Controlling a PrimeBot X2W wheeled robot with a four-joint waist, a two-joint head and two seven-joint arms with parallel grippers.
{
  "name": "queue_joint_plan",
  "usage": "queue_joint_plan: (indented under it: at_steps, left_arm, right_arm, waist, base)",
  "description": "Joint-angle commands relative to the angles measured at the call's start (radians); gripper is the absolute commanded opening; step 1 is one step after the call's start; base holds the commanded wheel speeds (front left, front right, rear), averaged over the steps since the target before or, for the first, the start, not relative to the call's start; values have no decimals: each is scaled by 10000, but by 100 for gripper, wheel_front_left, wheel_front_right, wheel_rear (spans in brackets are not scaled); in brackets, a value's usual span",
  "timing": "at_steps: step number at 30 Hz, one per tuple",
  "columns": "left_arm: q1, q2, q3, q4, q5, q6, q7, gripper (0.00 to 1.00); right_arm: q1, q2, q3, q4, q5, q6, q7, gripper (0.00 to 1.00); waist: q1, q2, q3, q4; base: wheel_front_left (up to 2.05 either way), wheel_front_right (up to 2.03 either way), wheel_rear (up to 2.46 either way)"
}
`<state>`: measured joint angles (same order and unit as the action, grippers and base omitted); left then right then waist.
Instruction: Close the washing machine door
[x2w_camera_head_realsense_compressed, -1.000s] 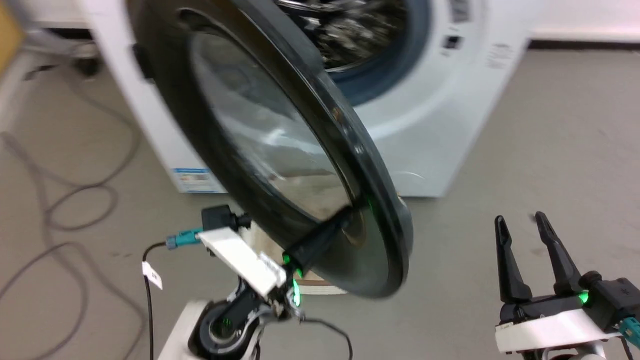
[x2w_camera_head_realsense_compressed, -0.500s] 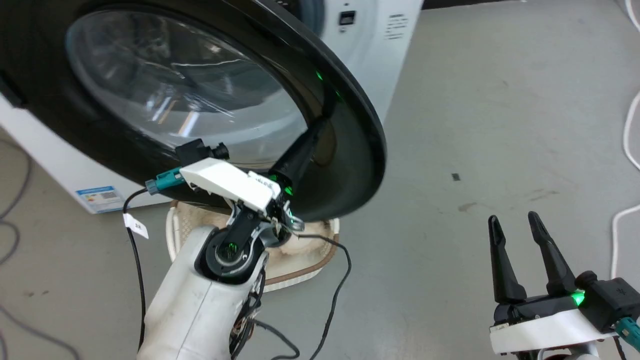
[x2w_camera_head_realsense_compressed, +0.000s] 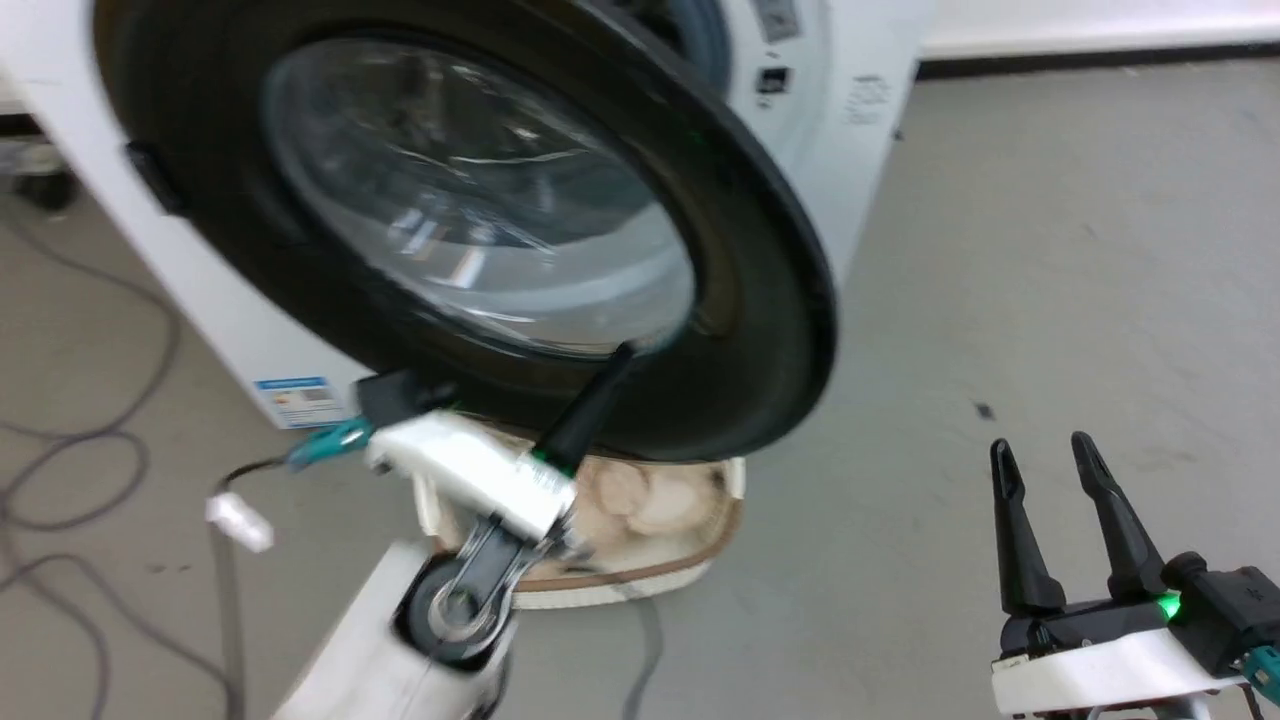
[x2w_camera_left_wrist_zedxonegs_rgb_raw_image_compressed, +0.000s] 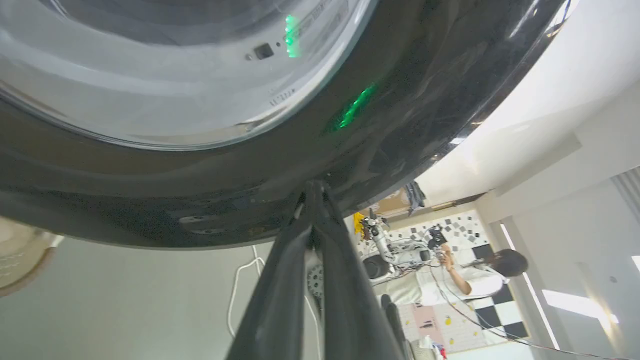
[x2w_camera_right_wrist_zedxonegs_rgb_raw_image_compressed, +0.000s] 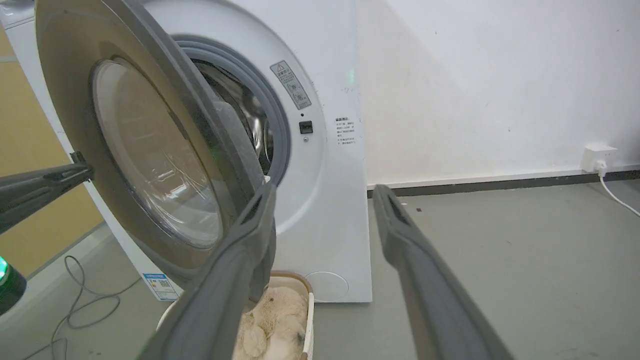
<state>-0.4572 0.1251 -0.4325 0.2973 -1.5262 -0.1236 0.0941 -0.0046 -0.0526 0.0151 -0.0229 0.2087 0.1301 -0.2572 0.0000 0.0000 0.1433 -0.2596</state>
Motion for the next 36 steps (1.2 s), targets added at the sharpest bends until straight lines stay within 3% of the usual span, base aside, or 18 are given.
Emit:
queue_joint_plan:
  at_steps: [1,6,11,14,17,18,19,20,28,34,35,36]
  left_arm:
    - [251,319,-55,-200,418,-63,-267,0]
    - [1024,1706,-436,-613,3328,23,-2240,0]
    - [1414,2956,-514,-938,6606,1140,-3453,0]
    - [1883,2972,163,-1399,7732,1851,-3546,0]
    - [2594,2714,996,-2153,8821,2280,-3553,0]
    - [2873,2604,1185,-2329,9077,2325,-3554,19]
    - [3138,2557,1255,-2441,9368,2321,-3554,87]
    - [3372,2519,1284,-2506,9636,2314,-3555,100]
    - [4632,2167,996,-2785,11579,2508,-3557,100]
    - [5051,1676,1132,-2882,12170,2560,-3557,100]
    - [5114,1578,1208,-2908,12309,2507,-3557,100]
    - [5134,1540,1236,-2899,12376,2478,-3557,100]
  right_arm:
    - [106,24,-26,-53,-80,6,-45,100]
    - [328,24,-104,36,-260,6,-45,100]
    - [502,24,-158,44,-324,6,-45,100]
    - [564,24,-194,76,-349,6,-45,100]
    - [588,24,-171,85,-383,6,-45,100]
    - [598,24,-168,88,-392,6,-45,100]
    - [610,24,-163,95,-402,6,-45,100]
    - [624,24,-161,104,-406,6,-45,100]
    - [733,24,-85,332,-518,6,-27,100]
    - [778,24,-21,462,-603,6,11,100]
    - [807,10,82,495,-579,6,85,38]
    - [806,-30,162,480,-575,6,88,0]
  waist:
    - [0,0,-357,485]
    - [0,0,-907,1299]
    - [0,0,-1233,2045]
    - [0,0,-1369,2431]
    - [0,0,-1434,2695]
    - [0,0,-1451,2772]
    - [0,0,-1466,2836]
    - [0,0,-1484,2894]
    - [0,0,-1588,3176]
    - [0,0,-1568,3284]
    - [0,0,-1533,3344]
    - [0,0,-1505,3378]
  base:
    - [0,0,0]
    - [0,0,0]
    - [0,0,0]
    - [0,0,0]
    - [0,0,0]
    - [0,0,0]
    - [0,0,0]
    - [0,0,0]
    - [0,0,0]
    - [0,0,0]
    - [0,0,0]
    - [0,0,0]
